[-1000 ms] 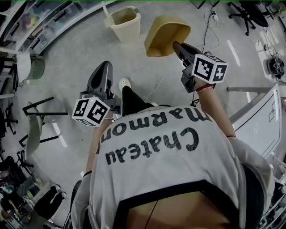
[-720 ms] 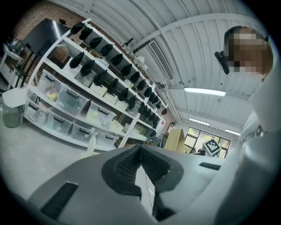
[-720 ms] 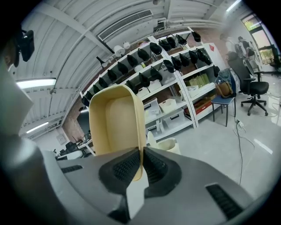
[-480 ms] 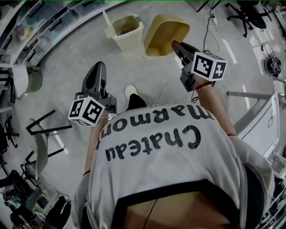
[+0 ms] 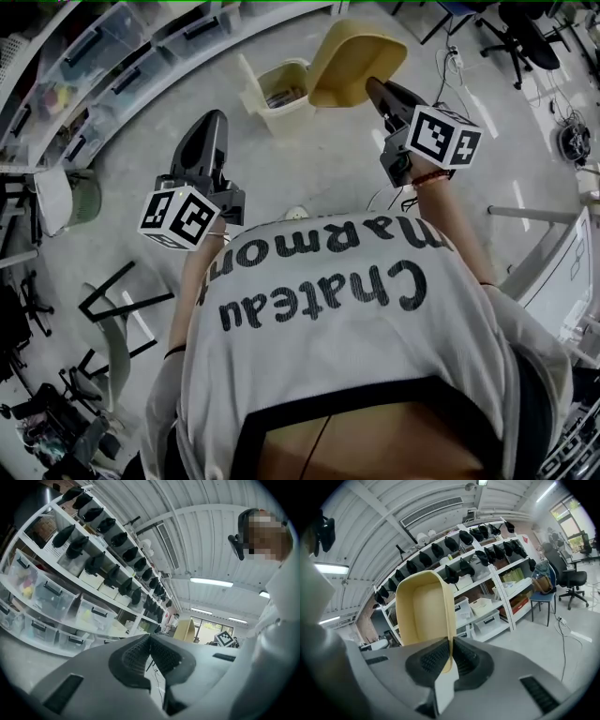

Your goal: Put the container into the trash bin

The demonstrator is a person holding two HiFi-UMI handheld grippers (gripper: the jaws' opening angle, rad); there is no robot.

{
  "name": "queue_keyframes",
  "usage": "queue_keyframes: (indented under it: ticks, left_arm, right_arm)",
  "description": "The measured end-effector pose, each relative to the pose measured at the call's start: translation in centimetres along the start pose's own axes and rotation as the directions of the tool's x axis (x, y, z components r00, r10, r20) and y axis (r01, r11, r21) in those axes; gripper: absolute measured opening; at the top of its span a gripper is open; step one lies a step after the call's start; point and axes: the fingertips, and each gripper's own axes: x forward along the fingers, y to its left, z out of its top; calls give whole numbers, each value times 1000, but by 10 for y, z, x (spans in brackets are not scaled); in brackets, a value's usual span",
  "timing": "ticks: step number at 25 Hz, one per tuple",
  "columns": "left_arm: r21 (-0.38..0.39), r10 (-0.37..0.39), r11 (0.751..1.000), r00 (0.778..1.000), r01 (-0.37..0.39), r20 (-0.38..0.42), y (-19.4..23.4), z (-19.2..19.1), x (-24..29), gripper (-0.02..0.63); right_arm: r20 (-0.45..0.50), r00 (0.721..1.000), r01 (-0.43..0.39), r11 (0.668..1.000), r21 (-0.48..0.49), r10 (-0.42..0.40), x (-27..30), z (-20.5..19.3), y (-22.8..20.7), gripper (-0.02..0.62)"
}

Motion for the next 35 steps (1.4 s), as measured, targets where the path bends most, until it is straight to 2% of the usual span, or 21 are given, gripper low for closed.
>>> queue_keyframes:
  ticks: [4, 8, 12, 21, 27, 35]
  left_arm:
    - [-9, -7, 1000, 999, 7, -31, 26, 0, 10, 23]
    - [-33, -17, 999, 998, 15, -60, 40, -5, 13, 23]
    - [-57, -10, 998, 998, 7, -56, 48, -6, 14, 23]
    - [-113, 6, 993, 994, -17, -105, 69, -30, 24, 23]
    - [-145, 11, 989, 989, -33, -148, 85, -44, 42, 23]
    - [-140, 46, 987, 979, -75, -198, 111, -53, 82, 23]
  right_arm:
    - [-9, 999, 38, 999, 23, -38, 18, -3, -4, 38]
    - [-20, 998, 55, 995, 86, -54, 33, -11, -9, 38]
    - [-20, 995, 98, 993, 70, -96, 45, -16, -22, 38]
    - [-124, 981, 160, 985, 66, -151, 67, -51, -42, 38]
    - [-183, 971, 175, 979, 104, -154, 89, -69, -58, 38]
    - [-201, 965, 192, 975, 115, -167, 133, -60, -91, 38]
